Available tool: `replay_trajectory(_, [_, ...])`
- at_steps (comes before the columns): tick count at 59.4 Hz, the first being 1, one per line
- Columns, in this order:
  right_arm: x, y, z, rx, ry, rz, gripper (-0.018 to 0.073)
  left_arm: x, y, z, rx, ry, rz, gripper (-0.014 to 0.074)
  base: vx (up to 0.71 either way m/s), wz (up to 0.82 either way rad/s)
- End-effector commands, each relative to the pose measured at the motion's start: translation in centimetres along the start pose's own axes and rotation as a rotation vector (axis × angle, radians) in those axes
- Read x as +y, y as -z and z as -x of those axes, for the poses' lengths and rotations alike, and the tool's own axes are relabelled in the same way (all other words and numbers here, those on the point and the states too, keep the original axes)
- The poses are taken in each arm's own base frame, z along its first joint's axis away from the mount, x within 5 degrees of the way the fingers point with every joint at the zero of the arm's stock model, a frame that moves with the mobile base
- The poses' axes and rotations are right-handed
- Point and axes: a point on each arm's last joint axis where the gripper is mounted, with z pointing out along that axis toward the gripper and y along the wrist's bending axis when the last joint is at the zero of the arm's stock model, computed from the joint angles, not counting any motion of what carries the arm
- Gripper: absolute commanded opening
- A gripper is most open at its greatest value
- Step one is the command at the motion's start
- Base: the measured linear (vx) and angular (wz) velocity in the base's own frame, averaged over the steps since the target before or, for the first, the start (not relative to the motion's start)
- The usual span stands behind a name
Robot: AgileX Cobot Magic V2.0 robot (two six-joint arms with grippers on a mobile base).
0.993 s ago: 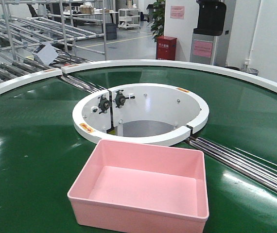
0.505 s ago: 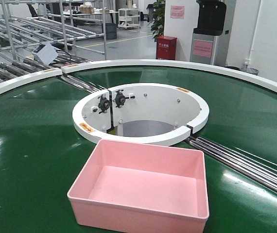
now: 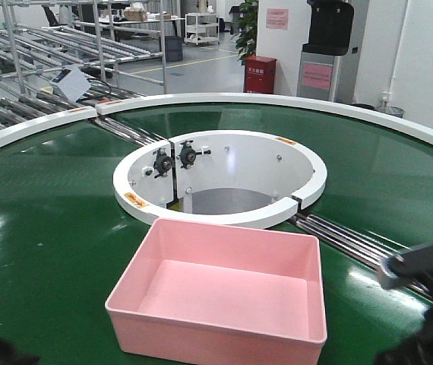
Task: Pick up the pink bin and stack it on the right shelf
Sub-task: 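Move both grippers down onto opposite rims of the pink bin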
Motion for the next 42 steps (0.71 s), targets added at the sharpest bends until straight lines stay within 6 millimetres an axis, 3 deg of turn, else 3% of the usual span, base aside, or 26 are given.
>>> replay_trajectory(1, [-0.1, 0.3, 2.8, -0.033, -0.030, -0.005, 0.0589, 0.4, -1.0, 3.5, -0.083, 0.006, 0.000, 0.0587, 0.00, 0.00])
replay_trajectory(22, [-0.4, -4.4, 11.3, -0.014, -0.241, 0.001, 0.0584, 2.3, -9.0, 12.9, -0.090, 0.051, -0.039, 0.0587, 0.00, 0.00])
replay_trajectory(29, [-0.7, -6.2, 13.0, 0.007, -0.284, -0.017, 0.0584, 2.6, -11.4, 15.1, -0.108, 0.067, -0.061, 0.0587, 0.00, 0.00])
replay_trajectory(42, [-1.3, -9.6, 14.9, 0.041, -0.359, -0.085, 0.0584, 3.2, -15.0, 17.5, -0.128, 0.071, -0.070, 0.0587, 0.00, 0.00])
